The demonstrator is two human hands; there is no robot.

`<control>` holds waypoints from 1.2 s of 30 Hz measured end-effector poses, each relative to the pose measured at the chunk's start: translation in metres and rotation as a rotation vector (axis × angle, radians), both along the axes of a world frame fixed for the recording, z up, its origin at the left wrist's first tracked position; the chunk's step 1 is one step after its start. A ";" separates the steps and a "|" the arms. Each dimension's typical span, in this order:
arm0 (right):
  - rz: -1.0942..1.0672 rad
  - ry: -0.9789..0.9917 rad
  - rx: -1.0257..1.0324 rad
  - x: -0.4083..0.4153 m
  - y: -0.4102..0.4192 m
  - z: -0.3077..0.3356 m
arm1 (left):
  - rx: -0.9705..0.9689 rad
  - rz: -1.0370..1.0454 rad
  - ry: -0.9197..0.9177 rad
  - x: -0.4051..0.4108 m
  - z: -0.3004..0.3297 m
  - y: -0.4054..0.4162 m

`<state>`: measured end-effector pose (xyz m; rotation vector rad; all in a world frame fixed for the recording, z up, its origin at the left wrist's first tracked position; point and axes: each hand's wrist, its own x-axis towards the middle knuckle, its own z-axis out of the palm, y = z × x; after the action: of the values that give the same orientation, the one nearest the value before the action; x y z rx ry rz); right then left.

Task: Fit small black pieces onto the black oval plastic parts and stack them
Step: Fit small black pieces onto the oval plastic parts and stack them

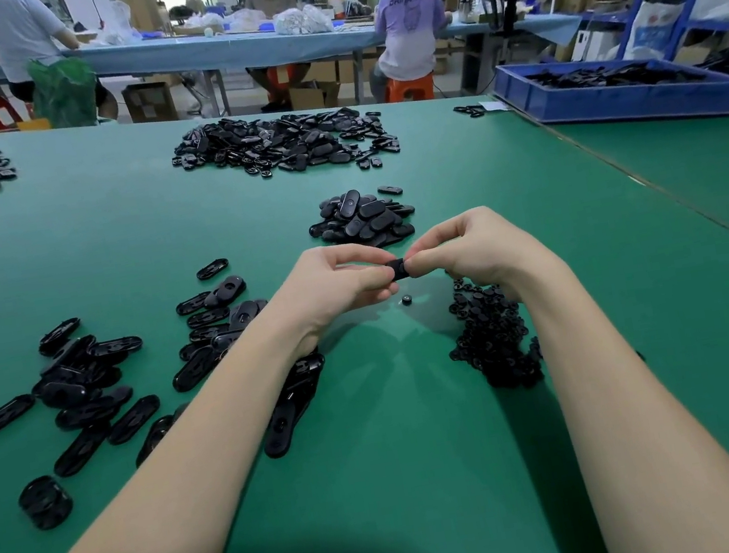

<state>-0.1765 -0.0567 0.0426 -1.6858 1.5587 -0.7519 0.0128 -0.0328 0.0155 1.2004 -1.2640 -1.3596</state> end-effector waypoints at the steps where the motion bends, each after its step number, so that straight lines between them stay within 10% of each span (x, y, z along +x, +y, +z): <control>1: 0.000 -0.001 -0.002 0.000 0.000 0.000 | -0.010 0.008 0.005 -0.001 -0.001 0.000; 36: 0.024 -0.112 0.010 0.014 0.003 -0.009 | -0.063 0.061 -0.114 0.003 0.002 0.002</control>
<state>-0.1621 -0.0533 0.0331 -1.6242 1.4603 -0.8101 0.0160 -0.0309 0.0178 1.2778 -1.3286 -1.2132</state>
